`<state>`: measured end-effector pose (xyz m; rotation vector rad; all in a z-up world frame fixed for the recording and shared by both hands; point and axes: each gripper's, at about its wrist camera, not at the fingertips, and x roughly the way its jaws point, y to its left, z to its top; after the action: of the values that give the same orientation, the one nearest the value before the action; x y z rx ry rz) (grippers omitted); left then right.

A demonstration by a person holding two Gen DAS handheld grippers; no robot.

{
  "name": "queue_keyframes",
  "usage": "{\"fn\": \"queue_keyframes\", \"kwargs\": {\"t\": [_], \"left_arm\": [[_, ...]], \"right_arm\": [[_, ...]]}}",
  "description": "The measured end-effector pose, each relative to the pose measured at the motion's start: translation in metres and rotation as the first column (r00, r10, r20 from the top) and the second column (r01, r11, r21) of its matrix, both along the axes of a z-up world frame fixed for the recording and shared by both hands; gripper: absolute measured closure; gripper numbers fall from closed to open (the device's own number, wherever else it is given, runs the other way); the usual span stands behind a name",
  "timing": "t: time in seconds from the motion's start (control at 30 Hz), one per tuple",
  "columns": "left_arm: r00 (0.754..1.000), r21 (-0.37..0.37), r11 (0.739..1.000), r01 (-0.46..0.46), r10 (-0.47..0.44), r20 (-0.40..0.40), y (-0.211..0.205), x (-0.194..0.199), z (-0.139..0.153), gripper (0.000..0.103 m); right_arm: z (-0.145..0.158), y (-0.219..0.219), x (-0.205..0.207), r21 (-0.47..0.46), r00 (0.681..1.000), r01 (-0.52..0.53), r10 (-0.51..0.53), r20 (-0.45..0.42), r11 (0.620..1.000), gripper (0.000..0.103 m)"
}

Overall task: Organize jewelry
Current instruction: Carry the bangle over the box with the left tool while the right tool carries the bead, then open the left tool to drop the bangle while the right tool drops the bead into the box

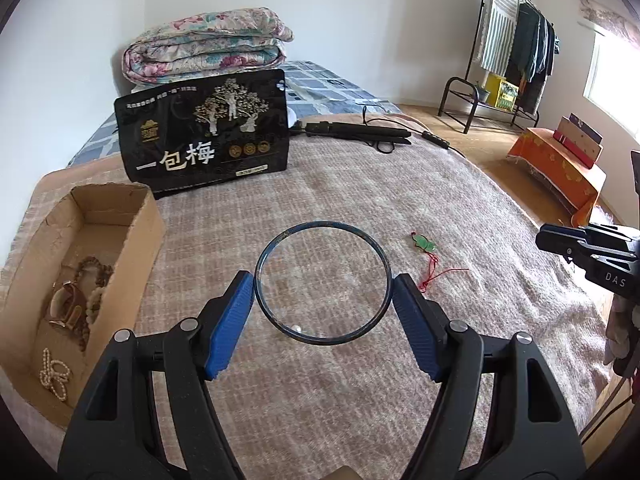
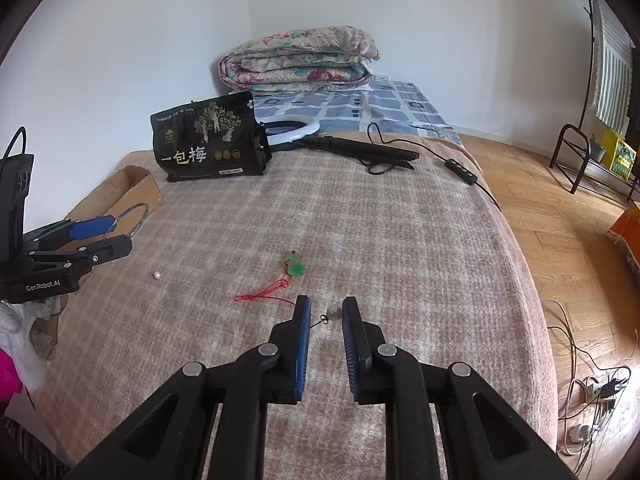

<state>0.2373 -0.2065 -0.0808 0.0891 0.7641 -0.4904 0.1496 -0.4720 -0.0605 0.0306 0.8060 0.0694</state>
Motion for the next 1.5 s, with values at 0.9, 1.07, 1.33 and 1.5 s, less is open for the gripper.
{"fn": "queue_keyframes", "kwargs": {"t": [0.9,1.07,1.33,1.5], "left_arm": [[0.979,-0.003,0.979,-0.204,0.204,0.026,0.160,0.007,0.016,0.030],[0.973,0.003,0.974,-0.228,0.228,0.023,0.182,0.007,0.011,0.030],[0.969,0.016,0.969,-0.248,0.248,0.012,0.206,0.007,0.001,0.030],[0.968,0.021,0.967,-0.252,0.252,0.007,0.215,0.006,-0.004,0.030]], "right_arm": [[0.035,0.144,0.068,0.018,0.980,-0.193,0.192,0.053,0.981,0.089],[0.037,0.176,0.086,0.018,0.970,-0.238,0.237,0.060,0.971,0.089],[0.035,0.222,0.113,0.037,0.952,-0.302,0.299,0.065,0.953,0.089],[0.030,0.246,0.128,0.047,0.943,-0.331,0.329,0.058,0.942,0.089]]}}
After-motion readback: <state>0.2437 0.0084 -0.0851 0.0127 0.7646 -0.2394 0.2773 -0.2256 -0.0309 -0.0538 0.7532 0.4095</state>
